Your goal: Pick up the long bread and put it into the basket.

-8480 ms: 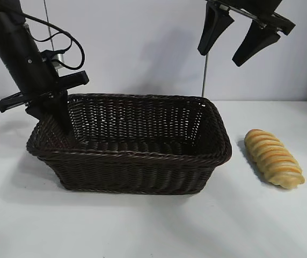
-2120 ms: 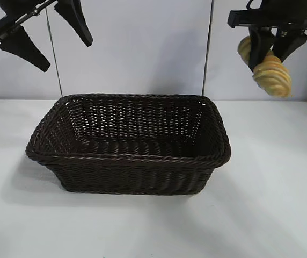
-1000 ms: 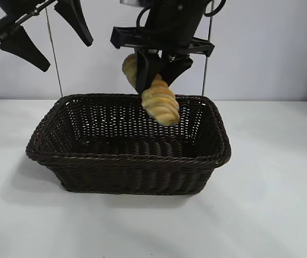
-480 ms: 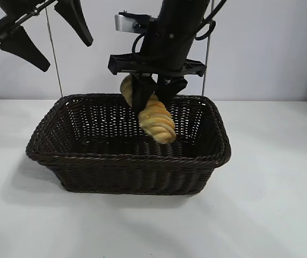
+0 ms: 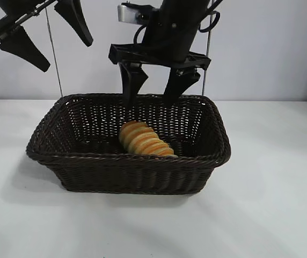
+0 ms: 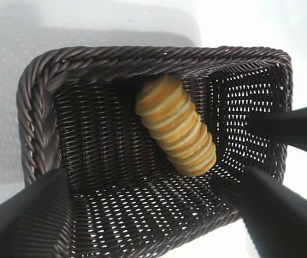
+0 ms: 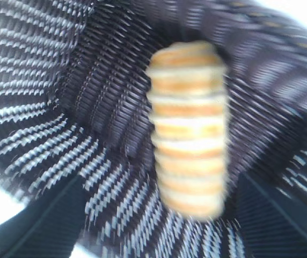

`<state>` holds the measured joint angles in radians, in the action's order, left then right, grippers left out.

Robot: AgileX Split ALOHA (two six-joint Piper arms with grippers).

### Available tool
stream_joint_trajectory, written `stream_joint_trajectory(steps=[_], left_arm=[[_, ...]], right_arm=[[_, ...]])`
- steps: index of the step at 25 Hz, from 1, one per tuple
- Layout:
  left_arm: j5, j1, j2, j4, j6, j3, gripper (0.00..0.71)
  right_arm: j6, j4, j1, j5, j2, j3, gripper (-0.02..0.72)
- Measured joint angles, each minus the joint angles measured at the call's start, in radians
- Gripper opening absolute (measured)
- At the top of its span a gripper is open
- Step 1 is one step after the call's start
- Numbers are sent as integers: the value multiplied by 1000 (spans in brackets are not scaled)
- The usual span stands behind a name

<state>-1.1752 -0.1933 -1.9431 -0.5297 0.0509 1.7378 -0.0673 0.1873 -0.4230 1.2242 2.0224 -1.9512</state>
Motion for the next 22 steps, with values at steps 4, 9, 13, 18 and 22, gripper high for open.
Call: stream_joint_trajectory(steps=[4, 9, 13, 18, 22], left_arm=[[0, 0, 0, 0, 0, 0, 624], [-2, 0, 0, 0, 0, 0, 624], [-3, 0, 0, 0, 0, 0, 624], [-4, 0, 0, 0, 0, 0, 624], [-4, 0, 0, 0, 0, 0, 624]], right_arm=[[1, 13, 77, 11, -6, -64, 570], [11, 65, 171, 13, -8, -80, 570], [11, 72, 190, 14, -8, -80, 570], [11, 86, 185, 14, -8, -80, 570], [11, 86, 185, 14, -8, -80, 570]])
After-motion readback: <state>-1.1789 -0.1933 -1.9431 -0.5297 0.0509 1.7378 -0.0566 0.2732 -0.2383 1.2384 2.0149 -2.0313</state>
